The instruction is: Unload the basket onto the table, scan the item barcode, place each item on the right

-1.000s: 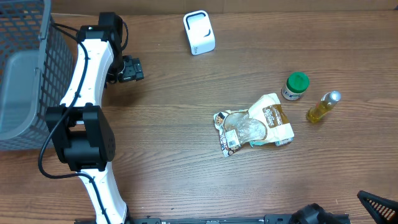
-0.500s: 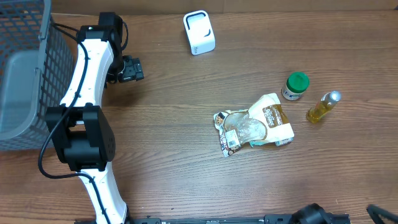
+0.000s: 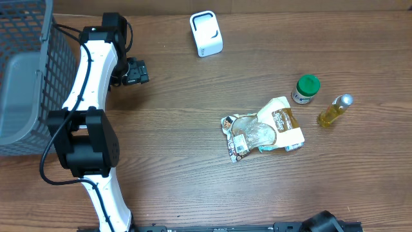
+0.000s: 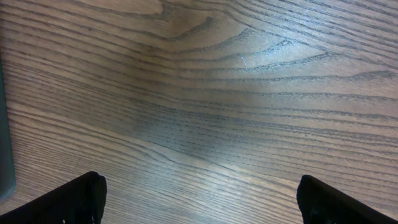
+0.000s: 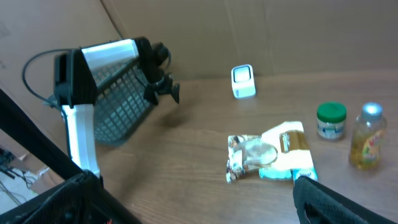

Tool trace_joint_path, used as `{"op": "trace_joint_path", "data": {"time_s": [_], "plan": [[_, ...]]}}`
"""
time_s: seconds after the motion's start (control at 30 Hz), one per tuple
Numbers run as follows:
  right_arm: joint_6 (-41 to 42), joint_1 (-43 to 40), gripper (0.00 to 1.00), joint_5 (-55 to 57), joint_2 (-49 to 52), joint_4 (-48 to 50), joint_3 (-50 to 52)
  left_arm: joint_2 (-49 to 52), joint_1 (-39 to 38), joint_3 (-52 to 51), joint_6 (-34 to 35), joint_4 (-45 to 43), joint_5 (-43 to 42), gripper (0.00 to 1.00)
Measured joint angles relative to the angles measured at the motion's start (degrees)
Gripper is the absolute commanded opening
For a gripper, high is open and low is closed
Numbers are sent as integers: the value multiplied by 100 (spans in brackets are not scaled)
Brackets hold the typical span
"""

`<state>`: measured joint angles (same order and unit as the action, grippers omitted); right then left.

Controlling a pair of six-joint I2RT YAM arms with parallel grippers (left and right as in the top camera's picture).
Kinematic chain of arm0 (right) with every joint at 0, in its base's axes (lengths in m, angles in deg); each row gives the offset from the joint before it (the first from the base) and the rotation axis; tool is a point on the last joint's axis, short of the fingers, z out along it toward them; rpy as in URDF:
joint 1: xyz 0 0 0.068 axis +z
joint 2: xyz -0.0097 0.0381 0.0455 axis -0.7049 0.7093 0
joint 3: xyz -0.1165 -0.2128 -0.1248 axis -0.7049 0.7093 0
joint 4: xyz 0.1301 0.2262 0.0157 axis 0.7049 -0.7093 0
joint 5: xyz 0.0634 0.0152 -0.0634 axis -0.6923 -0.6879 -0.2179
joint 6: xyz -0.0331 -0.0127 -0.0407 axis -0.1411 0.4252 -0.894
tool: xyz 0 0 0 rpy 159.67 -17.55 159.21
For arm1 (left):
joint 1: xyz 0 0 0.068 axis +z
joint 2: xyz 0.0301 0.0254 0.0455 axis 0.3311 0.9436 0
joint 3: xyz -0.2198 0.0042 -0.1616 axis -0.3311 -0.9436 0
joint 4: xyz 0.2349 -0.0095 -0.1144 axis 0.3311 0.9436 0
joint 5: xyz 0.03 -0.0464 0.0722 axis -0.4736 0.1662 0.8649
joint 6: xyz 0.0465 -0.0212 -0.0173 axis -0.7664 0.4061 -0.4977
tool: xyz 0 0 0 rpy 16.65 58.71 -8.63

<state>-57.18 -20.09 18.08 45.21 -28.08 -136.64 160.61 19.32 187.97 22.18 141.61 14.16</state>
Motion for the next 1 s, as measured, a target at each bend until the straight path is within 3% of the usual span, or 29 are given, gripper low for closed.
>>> {"op": "trace_joint_path", "data": {"time_s": [0.23, 0.5, 0.67, 1.0], "plan": [[-57, -81, 100, 203, -2, 629, 675, 0, 0, 0, 0, 2, 0, 100], [-76, -107, 100, 282, -26, 1792, 2247, 0, 0, -2, 0, -2, -2, 100], [-72, -157, 100, 190, -151, 2942, 3257, 0, 0, -2, 0, 0, 0, 100], [-74, -382, 100, 4, -1624, 5584, 5740, 0, 0, -2, 0, 0, 0, 99]]}}
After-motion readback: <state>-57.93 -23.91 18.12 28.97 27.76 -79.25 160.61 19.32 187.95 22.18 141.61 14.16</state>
